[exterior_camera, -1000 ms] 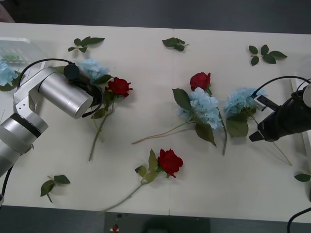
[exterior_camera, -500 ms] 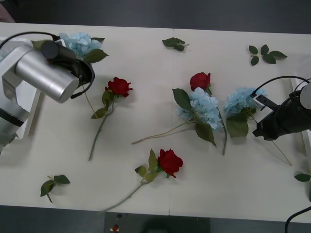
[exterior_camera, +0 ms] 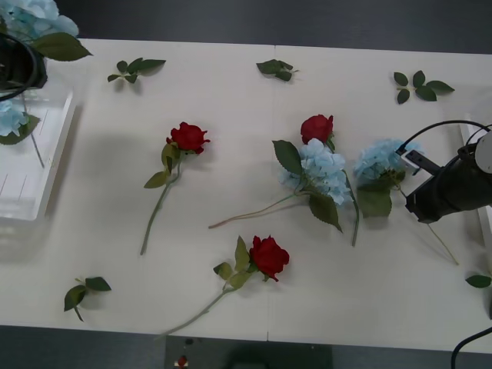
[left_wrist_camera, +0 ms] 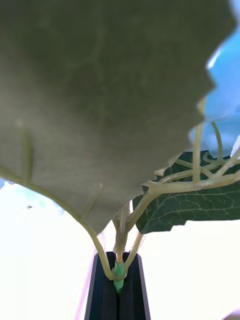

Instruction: Put the red flowers into the right box and the blue flowers into the left box

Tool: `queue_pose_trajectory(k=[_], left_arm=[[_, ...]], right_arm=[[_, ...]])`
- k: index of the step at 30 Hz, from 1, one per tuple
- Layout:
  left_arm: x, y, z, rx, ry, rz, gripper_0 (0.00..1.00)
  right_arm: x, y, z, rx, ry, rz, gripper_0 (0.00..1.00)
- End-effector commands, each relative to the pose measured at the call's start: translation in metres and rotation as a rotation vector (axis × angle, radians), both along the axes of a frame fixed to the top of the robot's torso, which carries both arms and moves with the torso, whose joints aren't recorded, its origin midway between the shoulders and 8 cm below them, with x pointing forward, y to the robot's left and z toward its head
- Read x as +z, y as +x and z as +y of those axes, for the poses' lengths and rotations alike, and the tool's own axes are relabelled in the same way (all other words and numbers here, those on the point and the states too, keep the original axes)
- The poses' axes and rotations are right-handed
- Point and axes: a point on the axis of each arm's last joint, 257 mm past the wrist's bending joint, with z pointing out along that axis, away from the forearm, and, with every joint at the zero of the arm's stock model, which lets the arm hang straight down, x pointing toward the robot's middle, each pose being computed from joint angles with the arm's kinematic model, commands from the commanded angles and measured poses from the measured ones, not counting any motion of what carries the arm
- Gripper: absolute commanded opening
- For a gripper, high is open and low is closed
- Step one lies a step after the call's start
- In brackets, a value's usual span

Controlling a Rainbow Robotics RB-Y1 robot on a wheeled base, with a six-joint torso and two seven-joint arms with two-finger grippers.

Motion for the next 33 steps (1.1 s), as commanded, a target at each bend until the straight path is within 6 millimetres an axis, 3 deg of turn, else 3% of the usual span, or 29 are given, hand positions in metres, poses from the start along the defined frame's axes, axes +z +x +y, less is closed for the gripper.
queue_pose_trajectory(k=[1,7,11,19,26,27,29,30,31,33], left_arm=[[0.015,-0.019,0.062,-0.013,0.032,0.038,0.0],[-0.007,-0.049,0.118,-0.038,0.077,0.149,0.0],[-0.027,-0.062,0.14,-0.075,0.106,0.216,0.0],[-0.065,-0.075,0.163,-0.159,0.14,0.312,0.0],[-0.071,-0.078,0.179,-0.278,0.206,0.309,0.0],[-0.07,-0.078,0.181,-0.293,0.214,0.307,0.02],[-0.072,-0.079,0.181,-0.317,0.213,0.3,0.2],[-0.072,-0.078,0.182,-0.329,0.21,0.288,0.38],[-0.074,-0.077,0.183,-0.342,0.211,0.279,0.49],[-0.075,-0.074,0.183,-0.358,0.212,0.261,0.56]], right_arm=[[0.027,0.002,0.001,0.041,0.033,-0.046,0.0],[0.071,-0.005,0.013,0.078,0.138,-0.077,0.0],[0.101,-0.014,0.025,0.099,0.284,-0.106,0.0],[0.151,-0.024,0.065,0.193,0.536,-0.182,0.0],[0.185,-0.032,0.111,0.271,0.726,-0.194,0.0],[0.191,-0.035,0.121,0.281,0.761,-0.174,0.0],[0.202,-0.038,0.138,0.301,0.814,-0.151,0.0],[0.209,-0.039,0.147,0.313,0.842,-0.142,0.0],[0.216,-0.041,0.157,0.33,0.867,-0.13,0.0],[0.227,-0.043,0.171,0.351,0.907,-0.116,0.0]])
